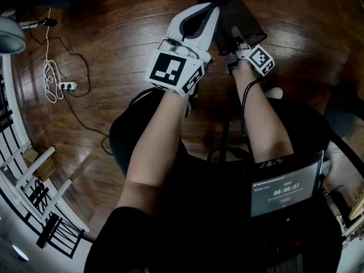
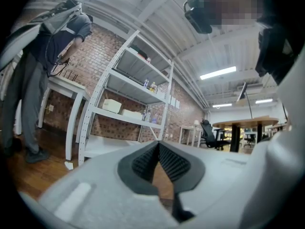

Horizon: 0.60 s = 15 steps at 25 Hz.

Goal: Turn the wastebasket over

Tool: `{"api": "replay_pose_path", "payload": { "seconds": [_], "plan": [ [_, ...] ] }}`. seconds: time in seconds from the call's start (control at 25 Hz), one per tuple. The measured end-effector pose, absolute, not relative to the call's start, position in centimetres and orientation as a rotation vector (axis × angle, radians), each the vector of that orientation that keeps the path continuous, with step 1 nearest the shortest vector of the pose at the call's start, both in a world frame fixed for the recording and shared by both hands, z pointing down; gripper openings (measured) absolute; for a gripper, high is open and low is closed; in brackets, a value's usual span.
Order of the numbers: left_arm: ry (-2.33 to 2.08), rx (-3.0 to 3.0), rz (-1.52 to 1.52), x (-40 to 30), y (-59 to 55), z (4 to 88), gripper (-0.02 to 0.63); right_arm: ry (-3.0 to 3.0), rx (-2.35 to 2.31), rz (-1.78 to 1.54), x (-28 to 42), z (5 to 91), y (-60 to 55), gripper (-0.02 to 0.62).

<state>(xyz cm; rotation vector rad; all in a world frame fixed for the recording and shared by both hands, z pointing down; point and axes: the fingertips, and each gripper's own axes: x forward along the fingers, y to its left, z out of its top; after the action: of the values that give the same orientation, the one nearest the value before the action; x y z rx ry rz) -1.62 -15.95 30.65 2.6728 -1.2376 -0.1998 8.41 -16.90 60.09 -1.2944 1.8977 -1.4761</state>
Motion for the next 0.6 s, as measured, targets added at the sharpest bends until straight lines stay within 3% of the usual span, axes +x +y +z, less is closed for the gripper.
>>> {"api": "replay_pose_path", "payload": {
  "seconds": [0.6],
  "plan": [
    [-1.250, 2.685, -0.274, -2.0, -16.6, 29.4, 0.000, 2.955, -1.297, -1.299, 9.9, 56.9, -19.3, 0.008]
  ]
}}
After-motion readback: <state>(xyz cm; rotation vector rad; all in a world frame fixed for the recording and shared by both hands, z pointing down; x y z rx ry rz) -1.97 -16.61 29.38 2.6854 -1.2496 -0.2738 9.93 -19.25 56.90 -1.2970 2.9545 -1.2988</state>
